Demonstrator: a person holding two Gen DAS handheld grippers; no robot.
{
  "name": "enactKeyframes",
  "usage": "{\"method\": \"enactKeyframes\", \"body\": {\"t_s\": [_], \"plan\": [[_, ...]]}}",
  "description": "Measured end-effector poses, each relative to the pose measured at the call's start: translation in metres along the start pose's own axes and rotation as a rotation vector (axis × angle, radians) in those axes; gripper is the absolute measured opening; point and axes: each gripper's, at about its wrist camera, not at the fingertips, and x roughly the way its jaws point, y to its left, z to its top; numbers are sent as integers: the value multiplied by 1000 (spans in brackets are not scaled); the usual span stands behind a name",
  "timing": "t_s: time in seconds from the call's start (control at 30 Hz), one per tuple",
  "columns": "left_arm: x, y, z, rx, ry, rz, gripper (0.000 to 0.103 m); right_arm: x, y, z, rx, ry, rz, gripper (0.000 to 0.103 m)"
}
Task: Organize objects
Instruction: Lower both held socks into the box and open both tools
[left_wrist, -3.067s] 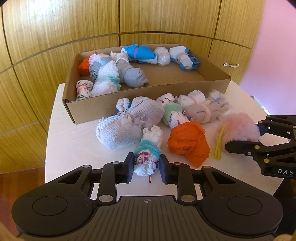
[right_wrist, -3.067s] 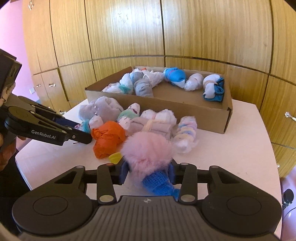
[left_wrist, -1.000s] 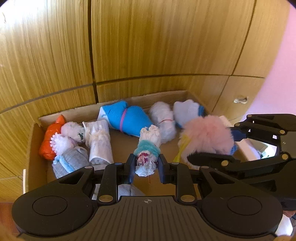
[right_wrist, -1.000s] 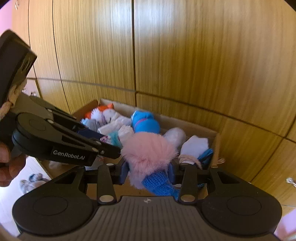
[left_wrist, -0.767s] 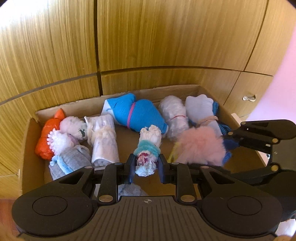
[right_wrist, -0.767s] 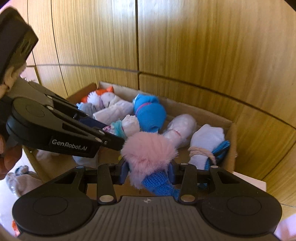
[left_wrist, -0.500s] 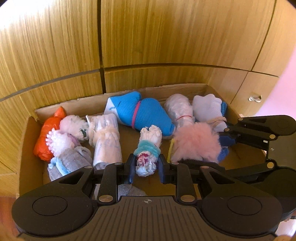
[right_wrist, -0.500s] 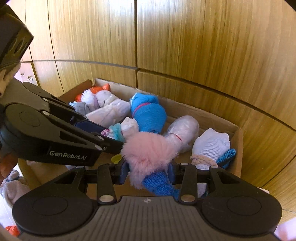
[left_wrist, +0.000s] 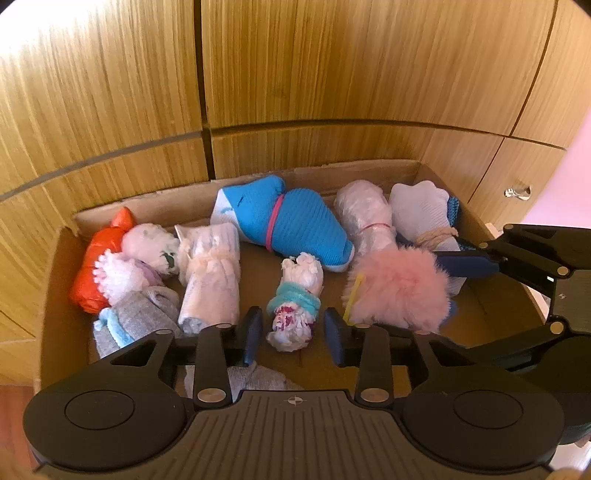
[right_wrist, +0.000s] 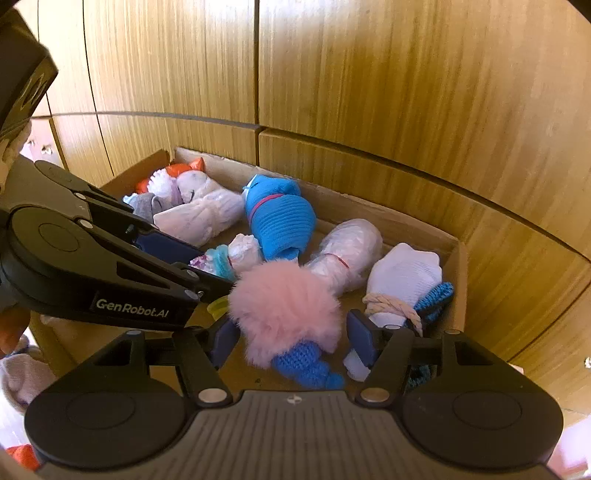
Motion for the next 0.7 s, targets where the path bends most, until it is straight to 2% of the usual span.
{"method": "enactKeyframes", "body": {"t_s": [0.13, 0.37, 0.43, 0.7], "plan": [[-13, -2, -1, -11, -10, 19, 55, -11, -1, 0, 11, -10, -3, 61], [-45, -5, -8, -12, -35, 39, 63, -34, 0, 0, 26, -34, -11, 64], [-54, -6, -10, -11, -47, 49, 70, -39, 0, 0, 30, -42, -10, 65], [-92, -4, -29, -12, -87, 50, 80, -68, 9, -8, 57, -90, -1, 74]]}}
